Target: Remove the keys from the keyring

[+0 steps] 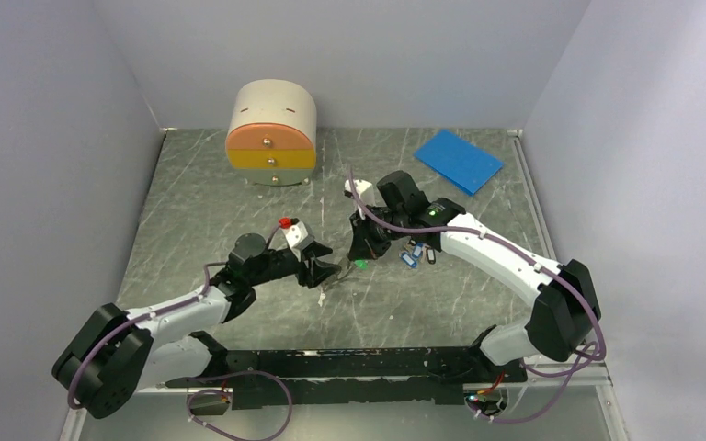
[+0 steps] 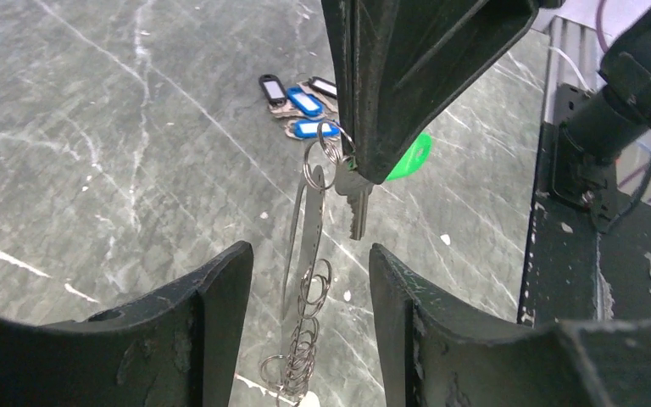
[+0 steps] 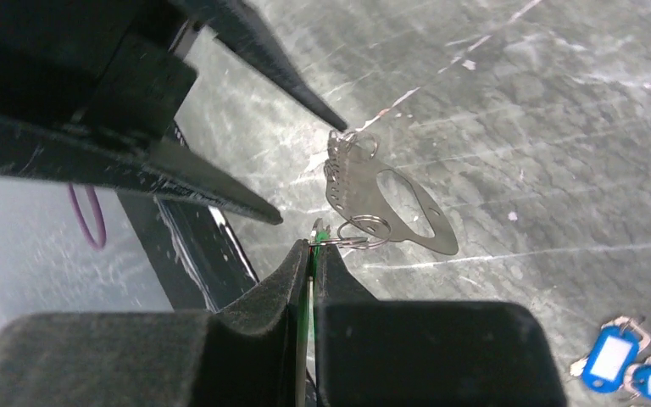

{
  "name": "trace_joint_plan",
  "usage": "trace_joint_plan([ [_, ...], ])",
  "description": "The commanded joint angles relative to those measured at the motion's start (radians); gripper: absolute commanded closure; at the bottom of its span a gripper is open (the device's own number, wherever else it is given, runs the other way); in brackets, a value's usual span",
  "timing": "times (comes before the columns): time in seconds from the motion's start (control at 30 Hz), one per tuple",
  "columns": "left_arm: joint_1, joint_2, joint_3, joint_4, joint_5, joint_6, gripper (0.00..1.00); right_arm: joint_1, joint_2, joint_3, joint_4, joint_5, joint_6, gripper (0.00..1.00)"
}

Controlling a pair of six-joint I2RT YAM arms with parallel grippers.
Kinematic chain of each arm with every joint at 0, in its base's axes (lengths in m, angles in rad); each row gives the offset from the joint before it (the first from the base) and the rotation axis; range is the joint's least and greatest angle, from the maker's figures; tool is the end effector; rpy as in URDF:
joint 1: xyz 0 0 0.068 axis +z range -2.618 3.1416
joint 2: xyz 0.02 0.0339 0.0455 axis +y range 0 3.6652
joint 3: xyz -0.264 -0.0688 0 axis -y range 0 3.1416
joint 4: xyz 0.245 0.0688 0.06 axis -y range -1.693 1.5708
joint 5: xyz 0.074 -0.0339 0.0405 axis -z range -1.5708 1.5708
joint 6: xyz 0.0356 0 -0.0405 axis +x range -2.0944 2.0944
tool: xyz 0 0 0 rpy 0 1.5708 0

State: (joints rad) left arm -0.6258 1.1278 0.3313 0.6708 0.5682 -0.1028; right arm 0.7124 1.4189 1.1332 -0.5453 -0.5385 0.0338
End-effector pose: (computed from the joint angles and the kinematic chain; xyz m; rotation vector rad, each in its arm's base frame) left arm 0.1705 -0.1469 0.2058 0.8763 1.5540 -1.0140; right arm 0.2170 0.2116 0.2858 -1.0702 2.2388 0.9828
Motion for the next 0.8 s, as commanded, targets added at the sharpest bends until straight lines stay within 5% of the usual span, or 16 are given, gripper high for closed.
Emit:
trace_joint_plan([
  [0.0, -0.029, -0.071, 0.011, 0.003, -0.174, -0.064, 0.43, 0.003, 0.004, 0.027, 0.068, 0.141, 0.258, 1.0],
  [0.43, -0.251, -0.138, 0.042, -0.108, -0.629, -0.067, 0.39, 0.05, 0.034, 0.07, 0.048, 0.388, 0.621, 1.0],
  [0.77, -0.36, 0.012, 0.104, 0.024, -0.726, -0.079, 0.37, 0.077, 0.035, 0.074, 0.05, 0.44, 0.7, 1.0],
])
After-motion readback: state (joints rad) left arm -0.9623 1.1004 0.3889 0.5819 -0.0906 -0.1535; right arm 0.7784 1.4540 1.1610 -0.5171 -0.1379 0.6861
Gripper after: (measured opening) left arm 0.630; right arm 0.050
